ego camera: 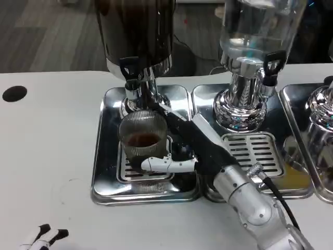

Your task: Grasp the cup under the faucet to collect the drink, then remove the cup.

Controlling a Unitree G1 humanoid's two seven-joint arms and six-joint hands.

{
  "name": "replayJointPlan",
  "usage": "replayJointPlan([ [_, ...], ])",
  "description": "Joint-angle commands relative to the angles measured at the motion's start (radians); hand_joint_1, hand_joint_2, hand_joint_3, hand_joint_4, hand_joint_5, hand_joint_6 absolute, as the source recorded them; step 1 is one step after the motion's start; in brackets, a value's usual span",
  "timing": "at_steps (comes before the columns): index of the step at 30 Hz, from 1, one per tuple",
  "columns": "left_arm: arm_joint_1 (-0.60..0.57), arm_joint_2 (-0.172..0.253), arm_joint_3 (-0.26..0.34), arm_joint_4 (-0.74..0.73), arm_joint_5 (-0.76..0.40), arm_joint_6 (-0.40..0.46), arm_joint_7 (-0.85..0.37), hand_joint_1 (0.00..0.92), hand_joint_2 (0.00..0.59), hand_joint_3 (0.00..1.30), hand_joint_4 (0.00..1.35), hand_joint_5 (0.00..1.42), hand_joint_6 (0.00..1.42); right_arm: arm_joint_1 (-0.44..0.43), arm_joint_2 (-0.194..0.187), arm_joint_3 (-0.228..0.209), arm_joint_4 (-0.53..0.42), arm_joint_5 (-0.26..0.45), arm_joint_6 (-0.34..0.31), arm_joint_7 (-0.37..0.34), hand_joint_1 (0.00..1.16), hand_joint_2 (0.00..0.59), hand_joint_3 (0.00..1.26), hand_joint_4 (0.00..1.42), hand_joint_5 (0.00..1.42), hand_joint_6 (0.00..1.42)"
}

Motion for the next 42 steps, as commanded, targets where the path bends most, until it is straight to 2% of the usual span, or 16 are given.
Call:
replayJointPlan([
  [1, 0.015, 0.006, 0.013, 0.006, -0.007, -0.007, -0.001, 0.000, 0.055, 0.26, 0.10, 0.22, 0.49, 0.011, 0.014, 0.010, -0.002, -0.004, -0.012, -0.017, 0.70, 0.023, 0.10, 0.11, 0.13, 0.08],
  [10, 0.023, 0.009, 0.039, 0.028, -0.037, -0.025, 0.001, 0.000, 0.055, 0.27, 0.10, 0.22, 0.49, 0.009, 0.025, 0.010, 0.010, 0.008, -0.018, -0.017, 0.71, 0.035, 0.14, 0.15, 0.15, 0.12],
  [26, 0.022, 0.017, 0.049, 0.041, -0.057, -0.023, -0.014, 0.000, 0.074, 0.27, 0.10, 0.22, 0.49, 0.028, 0.025, 0.005, 0.008, 0.012, -0.031, -0.029, 0.72, 0.029, 0.21, 0.22, 0.21, 0.14],
  [42, 0.019, 0.012, 0.044, 0.039, -0.053, -0.013, -0.030, 0.000, 0.089, 0.27, 0.10, 0.22, 0.49, 0.045, 0.023, 0.004, 0.004, -0.003, -0.027, -0.055, 0.65, 0.020, 0.23, 0.26, 0.21, 0.12],
])
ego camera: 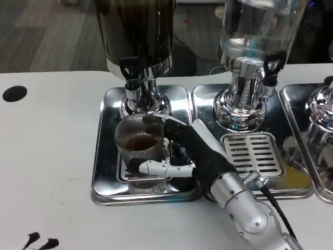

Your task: Grasp the cup under the faucet to collect the drink, then remove the cup.

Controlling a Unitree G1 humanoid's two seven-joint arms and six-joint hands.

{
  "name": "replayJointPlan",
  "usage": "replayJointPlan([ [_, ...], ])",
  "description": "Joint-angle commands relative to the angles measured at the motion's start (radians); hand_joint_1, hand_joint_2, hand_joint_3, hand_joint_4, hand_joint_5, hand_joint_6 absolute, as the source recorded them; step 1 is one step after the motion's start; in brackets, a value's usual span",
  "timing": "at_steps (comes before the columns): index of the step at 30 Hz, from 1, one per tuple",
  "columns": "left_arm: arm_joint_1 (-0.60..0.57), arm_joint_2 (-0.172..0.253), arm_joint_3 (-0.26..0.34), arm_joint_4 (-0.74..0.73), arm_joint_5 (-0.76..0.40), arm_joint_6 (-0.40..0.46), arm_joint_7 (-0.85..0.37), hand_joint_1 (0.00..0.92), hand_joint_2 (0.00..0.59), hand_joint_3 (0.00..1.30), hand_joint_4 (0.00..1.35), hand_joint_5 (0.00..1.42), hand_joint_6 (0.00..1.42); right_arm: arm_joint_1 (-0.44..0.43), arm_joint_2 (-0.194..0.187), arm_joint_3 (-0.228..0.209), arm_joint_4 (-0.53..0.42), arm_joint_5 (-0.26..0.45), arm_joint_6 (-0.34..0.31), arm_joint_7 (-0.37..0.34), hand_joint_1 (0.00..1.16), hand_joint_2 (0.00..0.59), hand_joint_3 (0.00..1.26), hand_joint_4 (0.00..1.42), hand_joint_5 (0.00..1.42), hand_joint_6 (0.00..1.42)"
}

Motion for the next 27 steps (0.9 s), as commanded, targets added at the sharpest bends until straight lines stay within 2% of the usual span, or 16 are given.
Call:
replayJointPlan([
  [1, 0.011, 0.004, 0.003, 0.004, 0.000, 0.002, -0.013, 0.000, 0.090, 0.27, 0.10, 0.22, 0.49, 0.013, 0.001, 0.000, 0.000, 0.001, -0.011, -0.011, 0.65, 0.019, 0.23, 0.26, 0.21, 0.12],
  [8, 0.024, 0.005, 0.008, 0.005, -0.008, -0.004, -0.012, 0.000, 0.094, 0.28, 0.10, 0.22, 0.49, 0.013, 0.013, 0.007, 0.006, 0.004, -0.014, -0.007, 0.63, 0.023, 0.17, 0.18, 0.18, 0.10],
  [15, 0.032, 0.007, 0.012, 0.012, -0.012, -0.010, -0.007, 0.000, 0.094, 0.28, 0.10, 0.22, 0.49, 0.000, 0.032, 0.010, 0.021, 0.012, -0.017, -0.006, 0.63, 0.023, 0.16, 0.15, 0.16, 0.08],
  [27, 0.050, 0.005, 0.021, 0.041, -0.018, -0.029, -0.001, 0.000, 0.094, 0.29, 0.10, 0.22, 0.49, -0.020, 0.080, 0.022, 0.061, 0.009, -0.018, -0.027, 0.64, 0.017, 0.16, 0.19, 0.19, 0.11],
])
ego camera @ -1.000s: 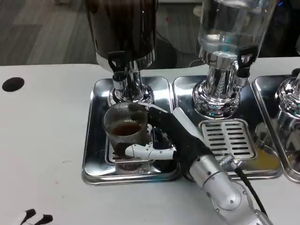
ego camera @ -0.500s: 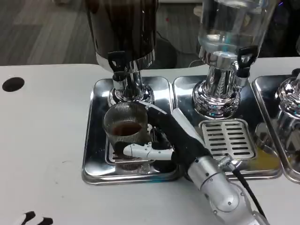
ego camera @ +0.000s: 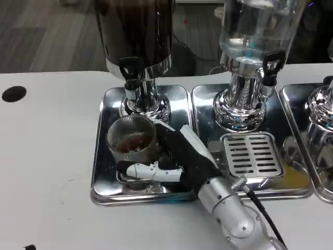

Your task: Grasp the cup under the faucet to collect the drink, then remove the cup.

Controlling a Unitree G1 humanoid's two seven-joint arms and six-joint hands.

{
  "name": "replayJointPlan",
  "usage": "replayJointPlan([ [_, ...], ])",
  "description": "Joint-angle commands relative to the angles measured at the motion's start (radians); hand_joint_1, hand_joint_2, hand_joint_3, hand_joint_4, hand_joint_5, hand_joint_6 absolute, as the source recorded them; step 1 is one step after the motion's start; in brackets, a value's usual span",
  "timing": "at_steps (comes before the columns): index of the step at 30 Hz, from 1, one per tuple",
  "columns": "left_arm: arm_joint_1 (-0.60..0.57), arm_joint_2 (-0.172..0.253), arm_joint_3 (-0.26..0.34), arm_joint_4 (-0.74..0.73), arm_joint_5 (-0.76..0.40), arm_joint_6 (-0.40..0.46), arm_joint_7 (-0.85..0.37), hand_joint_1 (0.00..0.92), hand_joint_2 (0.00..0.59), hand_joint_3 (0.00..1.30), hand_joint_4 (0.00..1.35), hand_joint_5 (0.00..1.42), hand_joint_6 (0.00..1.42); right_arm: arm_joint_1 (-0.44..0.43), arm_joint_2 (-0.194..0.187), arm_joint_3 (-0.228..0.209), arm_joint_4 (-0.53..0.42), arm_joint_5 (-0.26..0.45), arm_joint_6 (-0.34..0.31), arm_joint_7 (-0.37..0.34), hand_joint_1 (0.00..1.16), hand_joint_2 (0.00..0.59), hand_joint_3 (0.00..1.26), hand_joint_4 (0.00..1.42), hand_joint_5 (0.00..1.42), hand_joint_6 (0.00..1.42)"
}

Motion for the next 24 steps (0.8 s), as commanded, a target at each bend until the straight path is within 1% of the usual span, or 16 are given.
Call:
replayJointPlan([
  [1, 0.016, 0.004, 0.008, 0.018, -0.013, -0.013, -0.001, 0.000, 0.095, 0.29, 0.10, 0.22, 0.49, -0.017, 0.022, 0.001, 0.020, 0.003, -0.018, -0.022, 0.64, 0.017, 0.17, 0.20, 0.20, 0.11],
  [4, 0.015, 0.005, 0.009, 0.022, -0.013, -0.014, -0.003, 0.000, 0.097, 0.29, 0.10, 0.22, 0.49, -0.015, 0.026, 0.000, 0.018, 0.000, -0.018, -0.041, 0.65, 0.027, 0.22, 0.24, 0.23, 0.13],
  [10, 0.007, 0.005, 0.005, 0.022, -0.010, -0.008, -0.011, 0.000, 0.099, 0.29, 0.11, 0.22, 0.49, -0.008, 0.024, -0.004, 0.014, -0.002, -0.013, -0.064, 0.66, 0.032, 0.23, 0.25, 0.23, 0.16],
  [20, -0.002, 0.003, 0.000, 0.010, -0.005, 0.007, -0.028, 0.000, 0.100, 0.29, 0.11, 0.22, 0.49, -0.003, 0.021, -0.011, 0.018, 0.005, -0.012, -0.073, 0.66, 0.033, 0.25, 0.27, 0.23, 0.16],
  [24, -0.006, 0.000, -0.003, 0.005, -0.003, 0.014, -0.037, 0.000, 0.106, 0.29, 0.11, 0.22, 0.49, -0.001, 0.020, -0.013, 0.021, 0.003, -0.016, -0.080, 0.66, 0.033, 0.27, 0.29, 0.27, 0.16],
])
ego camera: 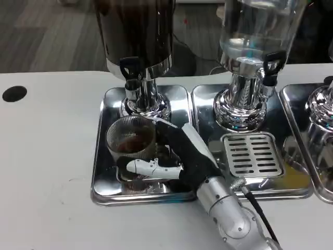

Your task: Grasp the cup under the faucet to collect the drink, then remove the cup.

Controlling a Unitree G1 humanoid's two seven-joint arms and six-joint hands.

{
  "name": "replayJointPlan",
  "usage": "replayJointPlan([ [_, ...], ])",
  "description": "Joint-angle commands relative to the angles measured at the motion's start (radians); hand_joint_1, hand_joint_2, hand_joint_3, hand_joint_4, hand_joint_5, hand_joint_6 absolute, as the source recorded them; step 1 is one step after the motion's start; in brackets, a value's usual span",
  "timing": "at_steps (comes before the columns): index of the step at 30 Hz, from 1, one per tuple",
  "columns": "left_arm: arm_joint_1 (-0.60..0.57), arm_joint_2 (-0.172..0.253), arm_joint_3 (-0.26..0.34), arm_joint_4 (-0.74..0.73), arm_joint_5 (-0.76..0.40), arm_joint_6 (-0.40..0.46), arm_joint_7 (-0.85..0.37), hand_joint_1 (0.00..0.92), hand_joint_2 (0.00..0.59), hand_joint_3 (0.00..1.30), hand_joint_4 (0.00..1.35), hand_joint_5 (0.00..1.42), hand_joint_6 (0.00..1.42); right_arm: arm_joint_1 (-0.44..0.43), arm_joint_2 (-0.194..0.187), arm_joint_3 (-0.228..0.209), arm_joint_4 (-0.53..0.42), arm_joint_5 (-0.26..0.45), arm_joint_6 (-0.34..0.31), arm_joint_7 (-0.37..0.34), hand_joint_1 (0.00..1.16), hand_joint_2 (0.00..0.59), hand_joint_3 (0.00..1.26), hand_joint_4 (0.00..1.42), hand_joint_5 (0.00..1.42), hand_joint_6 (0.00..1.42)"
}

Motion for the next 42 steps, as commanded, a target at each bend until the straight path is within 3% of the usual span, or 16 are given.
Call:
replayJointPlan([
  [1, -0.004, 0.001, -0.009, -0.009, -0.002, 0.014, -0.021, 0.000, 0.107, 0.29, 0.11, 0.22, 0.49, 0.001, 0.001, -0.009, 0.011, 0.003, -0.016, -0.015, 0.66, 0.033, 0.27, 0.30, 0.27, 0.16],
  [30, -0.023, 0.018, -0.007, -0.002, -0.015, 0.043, -0.051, 0.000, 0.114, 0.29, 0.13, 0.23, 0.46, -0.015, 0.023, -0.012, 0.089, -0.013, -0.044, -0.056, 0.68, 0.054, 0.29, 0.33, 0.30, 0.18],
  [42, -0.024, 0.027, -0.006, 0.008, -0.026, 0.043, -0.057, 0.000, 0.115, 0.30, 0.13, 0.23, 0.46, -0.024, 0.036, -0.002, 0.119, -0.024, -0.057, -0.079, 0.75, 0.057, 0.31, 0.35, 0.34, 0.22],
])
